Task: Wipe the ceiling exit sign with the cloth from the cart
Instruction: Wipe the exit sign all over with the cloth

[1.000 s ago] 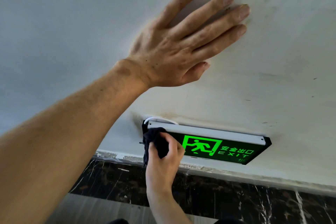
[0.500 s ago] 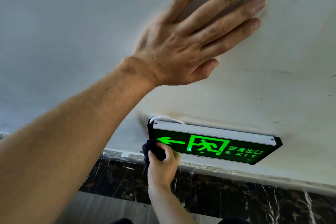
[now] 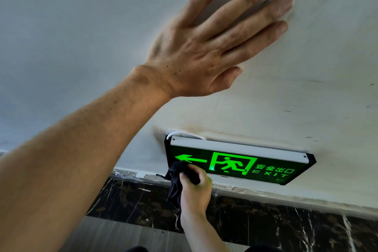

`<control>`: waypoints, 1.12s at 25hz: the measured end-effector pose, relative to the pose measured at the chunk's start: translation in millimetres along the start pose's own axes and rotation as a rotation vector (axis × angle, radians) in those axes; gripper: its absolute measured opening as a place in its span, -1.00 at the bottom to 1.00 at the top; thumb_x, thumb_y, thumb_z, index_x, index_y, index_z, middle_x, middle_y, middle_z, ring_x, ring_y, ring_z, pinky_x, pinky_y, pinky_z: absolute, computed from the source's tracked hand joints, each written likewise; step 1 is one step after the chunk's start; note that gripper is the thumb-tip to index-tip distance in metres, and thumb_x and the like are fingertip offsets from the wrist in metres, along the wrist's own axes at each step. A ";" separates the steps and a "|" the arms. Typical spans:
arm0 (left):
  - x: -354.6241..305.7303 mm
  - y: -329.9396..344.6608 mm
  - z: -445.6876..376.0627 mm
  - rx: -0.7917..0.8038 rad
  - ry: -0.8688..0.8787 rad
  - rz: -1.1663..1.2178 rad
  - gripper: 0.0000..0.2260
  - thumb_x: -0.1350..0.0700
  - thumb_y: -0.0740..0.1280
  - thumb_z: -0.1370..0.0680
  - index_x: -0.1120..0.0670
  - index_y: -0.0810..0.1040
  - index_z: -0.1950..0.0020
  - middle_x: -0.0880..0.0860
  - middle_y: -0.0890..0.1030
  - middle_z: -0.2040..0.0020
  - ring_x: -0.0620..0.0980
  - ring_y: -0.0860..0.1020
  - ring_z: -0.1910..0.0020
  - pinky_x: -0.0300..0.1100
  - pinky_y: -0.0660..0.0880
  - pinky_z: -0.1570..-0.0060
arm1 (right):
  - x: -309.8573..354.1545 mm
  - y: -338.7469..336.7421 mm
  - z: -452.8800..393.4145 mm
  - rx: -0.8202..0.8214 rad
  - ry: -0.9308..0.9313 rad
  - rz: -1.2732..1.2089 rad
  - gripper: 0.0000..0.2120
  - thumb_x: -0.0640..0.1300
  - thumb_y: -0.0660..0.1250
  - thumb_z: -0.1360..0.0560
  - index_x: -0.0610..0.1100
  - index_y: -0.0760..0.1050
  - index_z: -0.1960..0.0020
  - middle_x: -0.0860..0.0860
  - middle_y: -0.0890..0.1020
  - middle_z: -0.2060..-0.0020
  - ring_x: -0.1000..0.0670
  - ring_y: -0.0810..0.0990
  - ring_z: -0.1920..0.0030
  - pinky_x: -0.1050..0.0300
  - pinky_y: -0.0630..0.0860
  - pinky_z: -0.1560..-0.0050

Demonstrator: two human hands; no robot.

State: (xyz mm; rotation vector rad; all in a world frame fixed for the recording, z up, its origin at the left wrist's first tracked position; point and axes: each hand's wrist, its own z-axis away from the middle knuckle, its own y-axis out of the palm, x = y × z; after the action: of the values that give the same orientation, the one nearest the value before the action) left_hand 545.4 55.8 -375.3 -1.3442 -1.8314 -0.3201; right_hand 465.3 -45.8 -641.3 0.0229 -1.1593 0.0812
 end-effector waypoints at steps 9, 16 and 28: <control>0.8 1.4 0.9 -0.010 0.011 -0.025 -0.37 -0.07 0.32 -0.47 0.11 0.35 -0.50 0.10 0.43 -0.45 0.19 0.40 -0.40 0.24 0.23 -0.32 | 10.3 -45.4 -19.7 -0.166 0.113 -0.275 -0.70 -0.40 0.42 -0.37 0.02 0.61 0.21 -0.03 0.68 0.17 -0.13 0.64 0.05 -0.15 0.58 -0.09; 2.1 2.4 2.6 -0.018 0.013 -0.032 -0.40 -0.07 0.27 -0.50 0.12 0.33 -0.51 0.12 0.41 -0.45 0.20 0.37 -0.41 0.26 0.23 -0.32 | 17.8 -103.7 -44.9 -0.350 0.144 -0.421 -0.68 -0.44 0.35 -0.42 0.00 0.55 0.16 -0.08 0.62 0.10 -0.16 0.59 -0.03 -0.02 0.52 -0.06; 5.2 4.2 4.8 -0.008 0.020 -0.052 -0.38 -0.09 0.25 -0.53 0.12 0.27 -0.54 0.11 0.28 -0.48 0.20 0.30 -0.42 0.26 0.19 -0.32 | 44.7 -169.4 -66.7 -0.545 0.162 -0.558 -0.66 -0.37 0.38 -0.43 0.08 0.43 0.12 0.06 0.55 0.13 -0.03 0.56 -0.01 0.13 0.50 0.00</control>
State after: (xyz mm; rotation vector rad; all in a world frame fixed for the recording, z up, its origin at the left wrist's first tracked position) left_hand 546.4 63.9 -375.6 -1.2960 -1.8529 -0.3667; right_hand 556.9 -208.3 -623.0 -0.1406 -0.9472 -0.7145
